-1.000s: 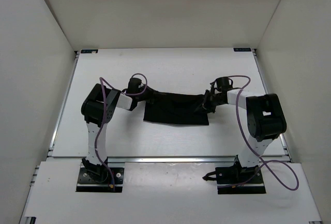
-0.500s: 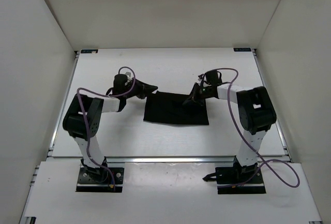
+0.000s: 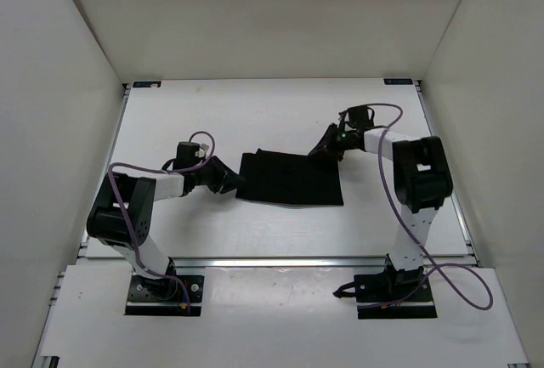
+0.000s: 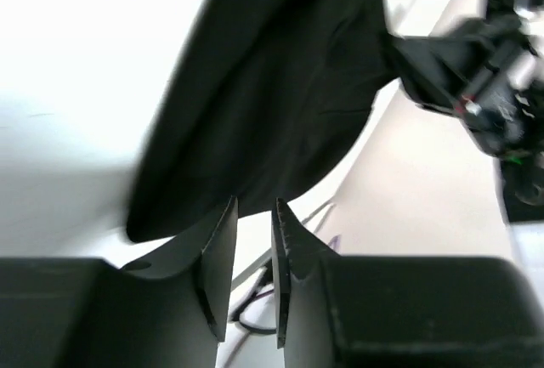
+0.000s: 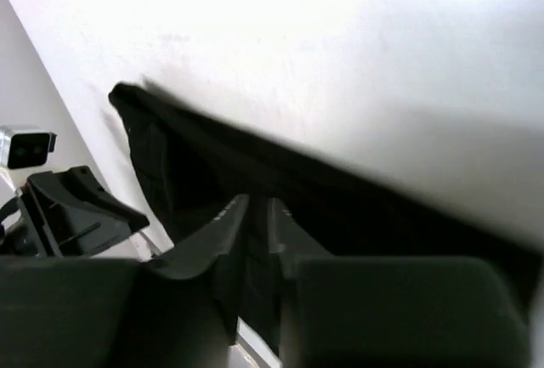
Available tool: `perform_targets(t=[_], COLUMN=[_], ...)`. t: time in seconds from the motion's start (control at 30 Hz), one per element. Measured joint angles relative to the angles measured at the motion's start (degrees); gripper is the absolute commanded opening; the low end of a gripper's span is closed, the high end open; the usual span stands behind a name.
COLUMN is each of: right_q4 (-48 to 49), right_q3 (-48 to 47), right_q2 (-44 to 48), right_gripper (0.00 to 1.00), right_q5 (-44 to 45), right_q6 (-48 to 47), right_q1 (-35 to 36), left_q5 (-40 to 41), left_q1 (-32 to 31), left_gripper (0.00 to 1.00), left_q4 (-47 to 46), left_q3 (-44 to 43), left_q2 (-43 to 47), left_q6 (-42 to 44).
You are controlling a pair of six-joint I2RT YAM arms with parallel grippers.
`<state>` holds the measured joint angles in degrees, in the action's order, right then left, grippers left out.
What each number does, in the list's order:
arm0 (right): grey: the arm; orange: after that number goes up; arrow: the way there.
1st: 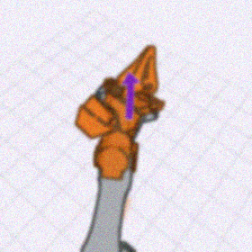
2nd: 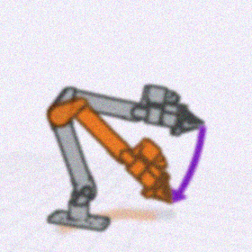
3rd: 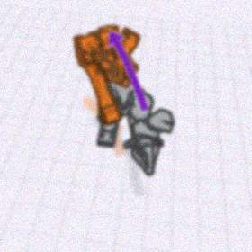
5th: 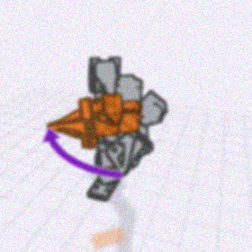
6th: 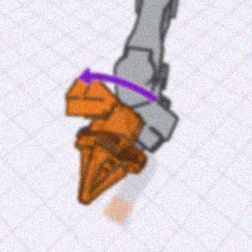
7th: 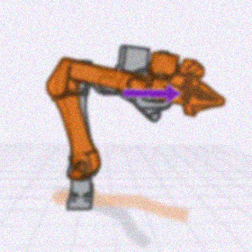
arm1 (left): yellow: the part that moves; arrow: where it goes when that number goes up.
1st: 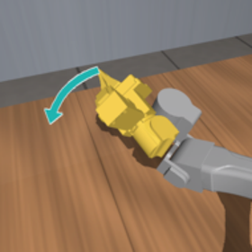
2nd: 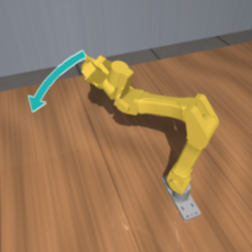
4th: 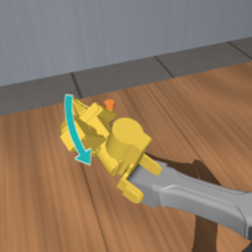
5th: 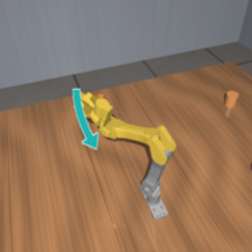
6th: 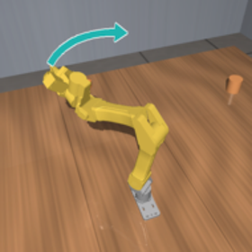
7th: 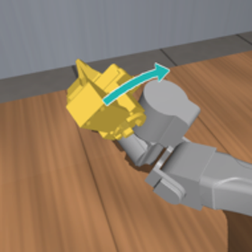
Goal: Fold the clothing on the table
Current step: Fold the skirt
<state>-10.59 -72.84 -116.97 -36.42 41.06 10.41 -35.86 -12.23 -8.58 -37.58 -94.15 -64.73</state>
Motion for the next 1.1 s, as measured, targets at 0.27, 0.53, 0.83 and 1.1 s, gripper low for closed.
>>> perform_targets(t=[0.27, 0.53, 0.83, 1.1], right_q4=[-7.41, -19.54, -25.4, -24.59], right_q3=[11.61, 12.96, 13.75, 15.21], right_q2=[20.28, 22.8, 20.76, 19.12], right_gripper=[0.56, 0.7, 0.52, 0.11], right_q5=[3.8, 16.59, 26.03, 25.97], right_q6=[-6.71, -12.33, -14.36, -14.78], right_q1=[-5.35, -2.36, 1.25, 2.23], left_q5=[-1.05, 0.0, 3.76, 6.03], left_q1=[3.98, 3.67, 2.23, -0.04], left_gripper=[0.5, 0.56, 0.56, 0.09], left_q4=[4.83, 7.02, 12.11, 13.49], left_q3=[-0.46, -3.63, -6.38, -8.24], left_q2=[-0.17, -3.48, -4.13, -6.6], left_q6=[7.98, 11.61, 16.0, 18.01])
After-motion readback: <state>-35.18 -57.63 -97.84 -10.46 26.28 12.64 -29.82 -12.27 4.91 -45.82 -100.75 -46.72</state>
